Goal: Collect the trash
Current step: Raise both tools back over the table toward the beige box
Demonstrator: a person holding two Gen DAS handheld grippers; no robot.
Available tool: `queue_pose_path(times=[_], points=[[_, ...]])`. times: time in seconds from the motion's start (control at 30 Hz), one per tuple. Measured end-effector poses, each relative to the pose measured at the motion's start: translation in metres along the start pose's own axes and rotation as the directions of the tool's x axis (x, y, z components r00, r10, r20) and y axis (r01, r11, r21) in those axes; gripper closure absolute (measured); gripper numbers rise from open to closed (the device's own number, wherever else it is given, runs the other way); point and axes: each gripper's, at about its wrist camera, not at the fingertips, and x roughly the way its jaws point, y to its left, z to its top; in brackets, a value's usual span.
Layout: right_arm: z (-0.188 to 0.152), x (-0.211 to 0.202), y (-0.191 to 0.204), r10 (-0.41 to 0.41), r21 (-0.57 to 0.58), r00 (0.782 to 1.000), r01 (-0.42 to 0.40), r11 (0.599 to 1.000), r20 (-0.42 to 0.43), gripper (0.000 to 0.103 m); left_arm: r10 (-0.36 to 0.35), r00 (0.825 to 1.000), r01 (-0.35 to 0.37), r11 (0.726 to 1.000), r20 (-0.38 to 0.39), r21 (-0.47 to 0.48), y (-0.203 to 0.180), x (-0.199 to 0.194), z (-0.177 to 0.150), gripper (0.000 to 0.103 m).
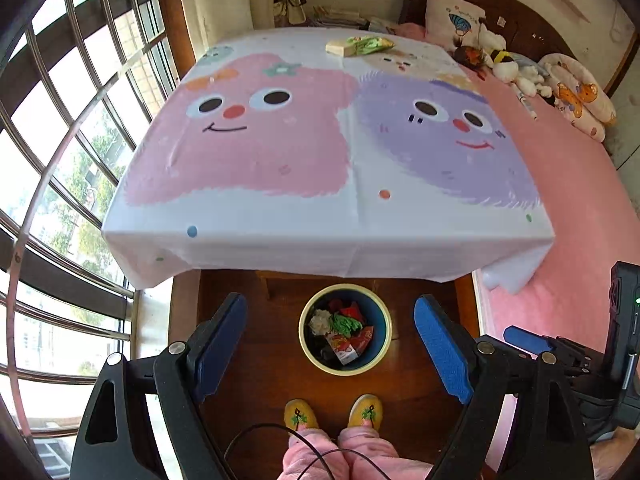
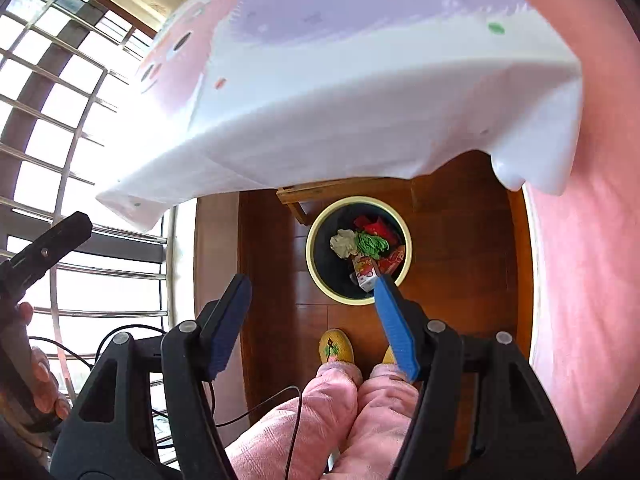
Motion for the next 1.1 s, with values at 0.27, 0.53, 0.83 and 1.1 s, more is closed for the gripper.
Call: queue_pose_path(times=[0.27, 0.53, 0.83, 1.1], points=[[0.028, -0.090, 0.021, 0.052, -0.051, 0.990, -0.045, 0.998, 0.133, 0.042, 0.026, 0.993, -0.031, 0.998, 0.116, 0.046, -0.027, -0.088, 0.053, 0.016], [0.065, -0.166, 0.043, 0.075, -0.157, 0.962, -0.034, 0.987, 0.263, 0.042, 0.079, 0.980, -0.093, 0.993, 0.181, 0.070, -0.043, -0.133, 0.105, 0.016], [0.125, -0.198, 0.073, 0.101, -0.230, 0.937, -0.023, 0.973, 0.333, 0.042, 0.088, 0.971, -0.111, 0.989, 0.224, 0.093, -0.039, -0.138, 0.169, 0.016], [0.208, -0.182, 0.100, 0.082, -0.230, 0.924, 0.007, 0.973, 0.375, 0.042, 0.041, 0.974, -0.075, 0.986, 0.221, 0.149, -0.011, -0.084, 0.258, 0.016]])
